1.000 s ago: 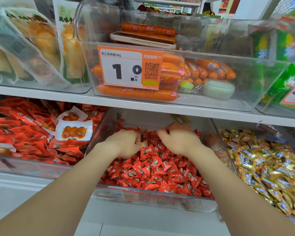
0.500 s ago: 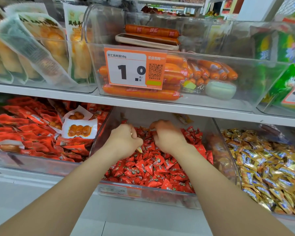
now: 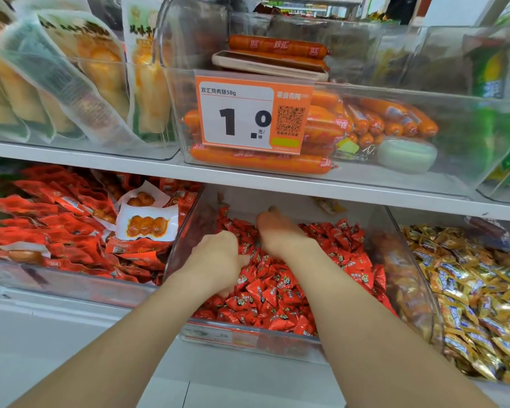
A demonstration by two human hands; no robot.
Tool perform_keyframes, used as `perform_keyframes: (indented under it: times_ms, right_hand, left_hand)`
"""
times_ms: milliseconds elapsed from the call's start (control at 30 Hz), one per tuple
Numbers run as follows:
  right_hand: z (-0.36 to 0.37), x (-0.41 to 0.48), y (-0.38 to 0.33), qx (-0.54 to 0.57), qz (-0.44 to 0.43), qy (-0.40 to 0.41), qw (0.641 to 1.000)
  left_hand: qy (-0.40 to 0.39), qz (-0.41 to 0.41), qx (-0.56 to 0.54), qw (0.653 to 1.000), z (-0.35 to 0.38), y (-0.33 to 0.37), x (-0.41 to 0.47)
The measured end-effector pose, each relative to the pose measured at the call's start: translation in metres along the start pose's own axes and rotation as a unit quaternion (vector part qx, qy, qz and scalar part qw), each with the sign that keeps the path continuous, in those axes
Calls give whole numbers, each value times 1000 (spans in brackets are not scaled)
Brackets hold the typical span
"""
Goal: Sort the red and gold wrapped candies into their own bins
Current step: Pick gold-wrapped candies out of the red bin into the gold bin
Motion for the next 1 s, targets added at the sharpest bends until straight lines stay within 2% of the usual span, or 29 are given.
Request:
perform_keyframes:
  times_ms: [133,300,367,467,533,600,700,833,933,1000]
  right_hand:
    - [-1,-4,8,27,10,-1,1000]
    - [-14,-11,20,112,13,32,993]
    - [-25,-22,27,126,3,35,991]
    - [-30,-45,36,127,-27,31,991]
    - [-28,-63,36,143,-75,-20,987]
    - [-23,-76,33,117,-121,-103,980]
    - [-22,-77,44,39,-100,-100,989]
    - [-30,-86,56,-25,-35,-7,999]
    - [-48,-119,65,99,-22,77,992]
    - [-63,-147,71,185,5,117,976]
  left_hand:
    - [35,7,-4,999,-5,-4,4]
    - [29,86,21,996,-7,-5,0]
    - [11,120,33,992,-4,-1,-1]
    - [-66,151,106,981,1,6,-2]
    - [-87,136,194,968,3,6,-3]
    - [-52,107,270,956,3,4,0]
    - [-10,69,305,950,4,7,-5]
    - [35,92,248,964,3,14,-9]
    - [58,126,96,986,-2,23,-16]
    - [33,119,-49,991,1,35,-25]
Point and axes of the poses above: each hand's wrist, its own x-axis towards the middle knuckle, its own z-axis out of the palm, y = z × x, the point moved 2 cm from there along x, towards the middle knuckle, and after that the axes turned 10 degrees about -x, right-handed, at the moved point
